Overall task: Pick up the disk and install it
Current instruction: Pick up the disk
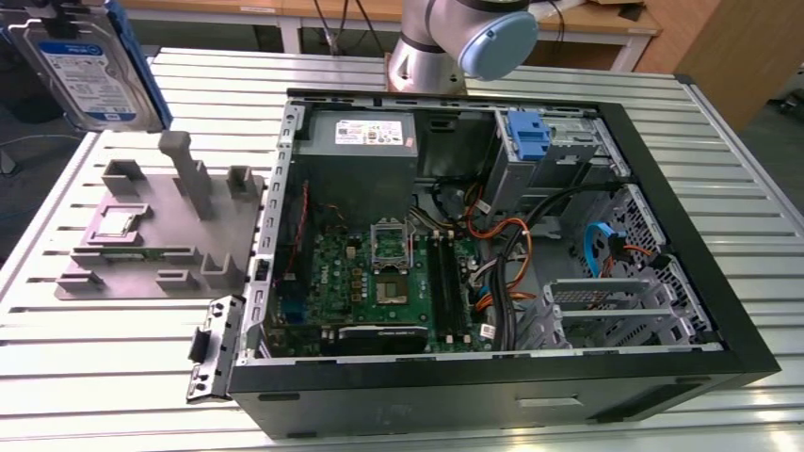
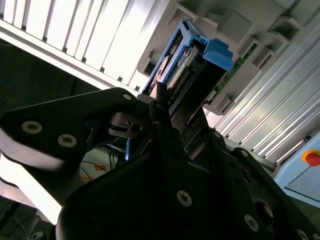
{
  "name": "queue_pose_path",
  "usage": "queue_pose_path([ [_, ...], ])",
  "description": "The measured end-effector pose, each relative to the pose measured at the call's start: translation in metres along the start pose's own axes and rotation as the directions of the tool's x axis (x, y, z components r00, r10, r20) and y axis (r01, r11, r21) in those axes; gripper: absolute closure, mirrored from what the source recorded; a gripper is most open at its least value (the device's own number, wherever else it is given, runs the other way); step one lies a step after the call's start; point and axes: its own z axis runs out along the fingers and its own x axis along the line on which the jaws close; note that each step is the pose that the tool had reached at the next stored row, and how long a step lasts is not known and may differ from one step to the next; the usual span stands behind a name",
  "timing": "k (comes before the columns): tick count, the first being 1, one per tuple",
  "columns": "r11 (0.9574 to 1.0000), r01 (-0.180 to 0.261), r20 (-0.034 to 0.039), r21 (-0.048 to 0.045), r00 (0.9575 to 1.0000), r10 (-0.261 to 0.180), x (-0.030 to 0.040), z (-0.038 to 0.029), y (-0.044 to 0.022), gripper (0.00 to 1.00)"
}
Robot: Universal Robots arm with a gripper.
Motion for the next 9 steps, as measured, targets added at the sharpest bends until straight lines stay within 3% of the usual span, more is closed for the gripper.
queue_pose_path([
  [9, 1.0, 0.0, 0.0, 0.0, 1.0, 0.0, -0.0006, -0.0094, 0.0, 0.65],
])
